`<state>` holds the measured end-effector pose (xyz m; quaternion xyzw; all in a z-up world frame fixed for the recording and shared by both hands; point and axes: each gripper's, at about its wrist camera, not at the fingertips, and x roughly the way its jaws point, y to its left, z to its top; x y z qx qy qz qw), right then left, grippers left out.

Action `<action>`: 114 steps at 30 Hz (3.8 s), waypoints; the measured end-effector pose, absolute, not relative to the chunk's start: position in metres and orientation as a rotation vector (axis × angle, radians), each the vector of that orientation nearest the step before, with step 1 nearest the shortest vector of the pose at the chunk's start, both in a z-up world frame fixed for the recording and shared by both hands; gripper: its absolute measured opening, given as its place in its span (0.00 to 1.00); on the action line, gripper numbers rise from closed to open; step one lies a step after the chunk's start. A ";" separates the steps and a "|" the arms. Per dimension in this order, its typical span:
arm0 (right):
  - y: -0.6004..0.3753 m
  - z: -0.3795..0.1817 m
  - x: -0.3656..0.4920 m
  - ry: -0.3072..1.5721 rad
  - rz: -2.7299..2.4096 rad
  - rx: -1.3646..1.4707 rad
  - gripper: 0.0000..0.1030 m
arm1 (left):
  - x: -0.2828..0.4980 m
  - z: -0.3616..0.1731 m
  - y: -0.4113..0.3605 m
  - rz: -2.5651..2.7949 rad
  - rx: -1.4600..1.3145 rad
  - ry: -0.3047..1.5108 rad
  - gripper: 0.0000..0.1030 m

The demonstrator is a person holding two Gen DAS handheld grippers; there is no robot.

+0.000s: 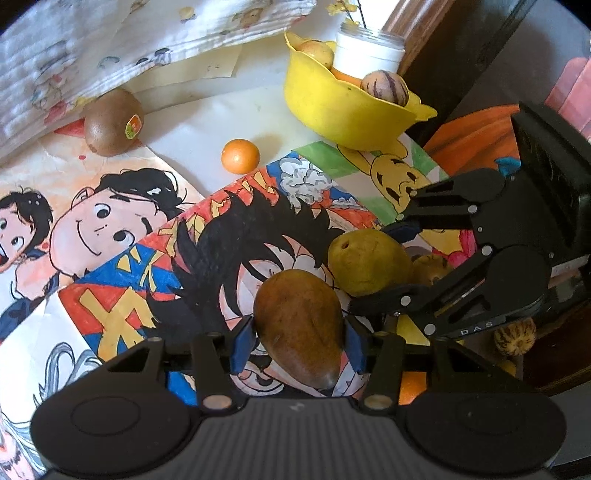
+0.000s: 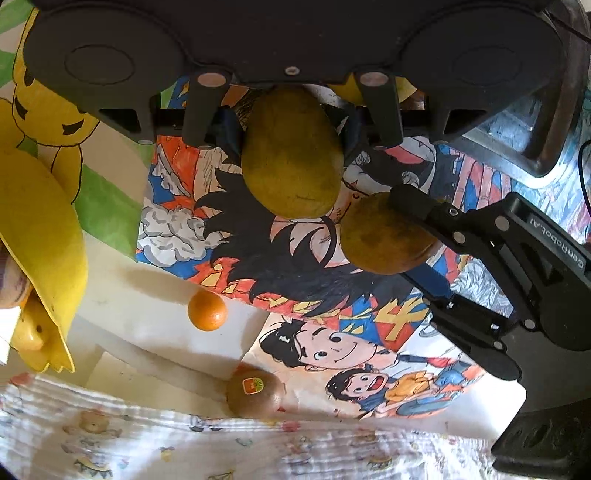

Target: Organize fruits

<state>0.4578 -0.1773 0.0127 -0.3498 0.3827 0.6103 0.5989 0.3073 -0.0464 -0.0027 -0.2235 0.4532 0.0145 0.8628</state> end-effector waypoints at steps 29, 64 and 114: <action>-0.275 0.107 0.351 0.780 0.793 -0.204 0.53 | 0.279 0.058 -0.038 -0.332 -0.276 0.859 0.53; -0.325 0.020 0.244 0.783 0.301 -0.125 0.54 | 0.265 -0.003 -0.112 -0.511 -0.162 0.982 0.53; -0.219 0.128 0.127 1.082 0.061 0.132 0.99 | 0.193 0.074 0.023 -0.271 -0.126 1.183 1.00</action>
